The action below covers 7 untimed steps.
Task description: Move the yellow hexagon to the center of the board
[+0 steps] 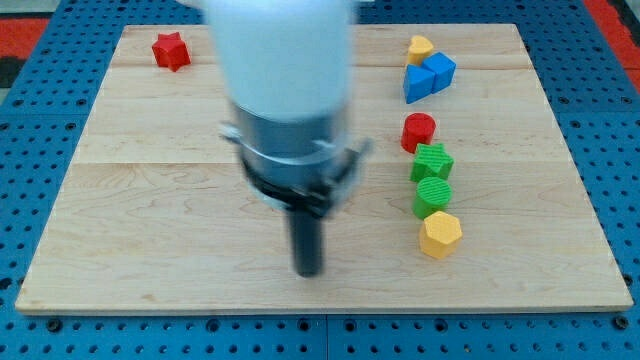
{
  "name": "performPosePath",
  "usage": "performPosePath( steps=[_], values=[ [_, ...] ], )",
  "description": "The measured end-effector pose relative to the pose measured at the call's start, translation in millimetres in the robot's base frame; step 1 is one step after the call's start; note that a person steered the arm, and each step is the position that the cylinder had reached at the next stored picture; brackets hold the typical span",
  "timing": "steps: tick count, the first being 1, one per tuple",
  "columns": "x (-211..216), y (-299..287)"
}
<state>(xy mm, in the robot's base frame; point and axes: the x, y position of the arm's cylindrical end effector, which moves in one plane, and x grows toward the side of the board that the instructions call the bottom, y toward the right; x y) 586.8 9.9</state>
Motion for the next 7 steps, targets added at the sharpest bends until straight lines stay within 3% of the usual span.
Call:
performPosePath(
  steps=[1,2,3,4,5,7],
  values=[
    [25.7,85.3],
    [17.4,186.9],
    [-4.0,216.8],
    [-37.3,190.0],
    [-44.9,132.7],
    [-26.9,82.5]
  ],
)
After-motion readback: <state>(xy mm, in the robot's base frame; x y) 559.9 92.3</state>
